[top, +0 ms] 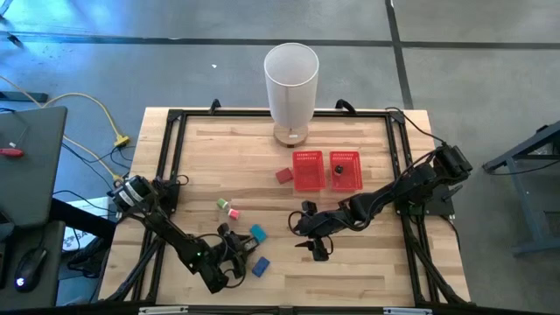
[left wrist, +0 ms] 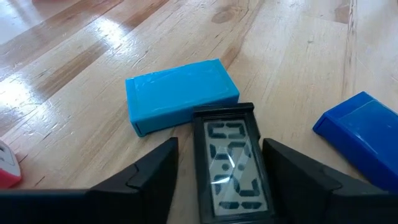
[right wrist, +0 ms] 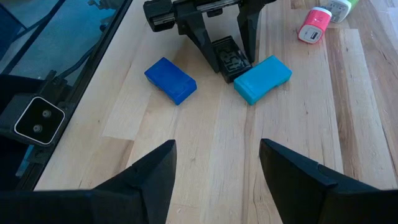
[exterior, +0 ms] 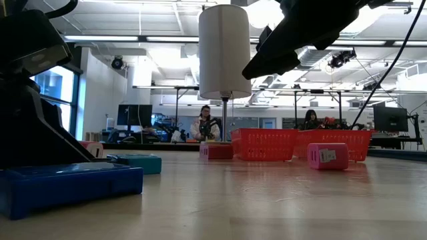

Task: Pick & Place Office items
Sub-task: Put the black timer into the left red bin

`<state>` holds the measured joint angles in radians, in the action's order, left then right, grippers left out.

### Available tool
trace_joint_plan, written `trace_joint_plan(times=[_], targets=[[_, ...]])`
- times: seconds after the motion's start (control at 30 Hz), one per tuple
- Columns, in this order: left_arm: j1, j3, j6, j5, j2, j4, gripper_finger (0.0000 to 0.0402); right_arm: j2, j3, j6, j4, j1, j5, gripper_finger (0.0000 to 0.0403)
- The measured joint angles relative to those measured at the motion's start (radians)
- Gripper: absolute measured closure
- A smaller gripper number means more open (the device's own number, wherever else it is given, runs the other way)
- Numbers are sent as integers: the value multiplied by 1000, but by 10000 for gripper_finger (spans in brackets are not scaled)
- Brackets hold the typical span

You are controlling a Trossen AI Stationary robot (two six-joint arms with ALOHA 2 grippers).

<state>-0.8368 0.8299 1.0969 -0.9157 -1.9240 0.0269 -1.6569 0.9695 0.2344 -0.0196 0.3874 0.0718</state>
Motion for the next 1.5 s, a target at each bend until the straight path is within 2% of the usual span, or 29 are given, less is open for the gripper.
trace_joint_plan(times=[0.3,0.53,0.77,1.5], targets=[[0,0,5,0,0,6,256,0,0,0,0,0,0,184],[0,0,3,2,0,9,247,0,0,0,0,0,0,184],[10,0,-2,38,2,17,253,0,0,0,0,0,0,184],[10,1,-17,57,15,43,256,0,0,5,0,0,0,184]])
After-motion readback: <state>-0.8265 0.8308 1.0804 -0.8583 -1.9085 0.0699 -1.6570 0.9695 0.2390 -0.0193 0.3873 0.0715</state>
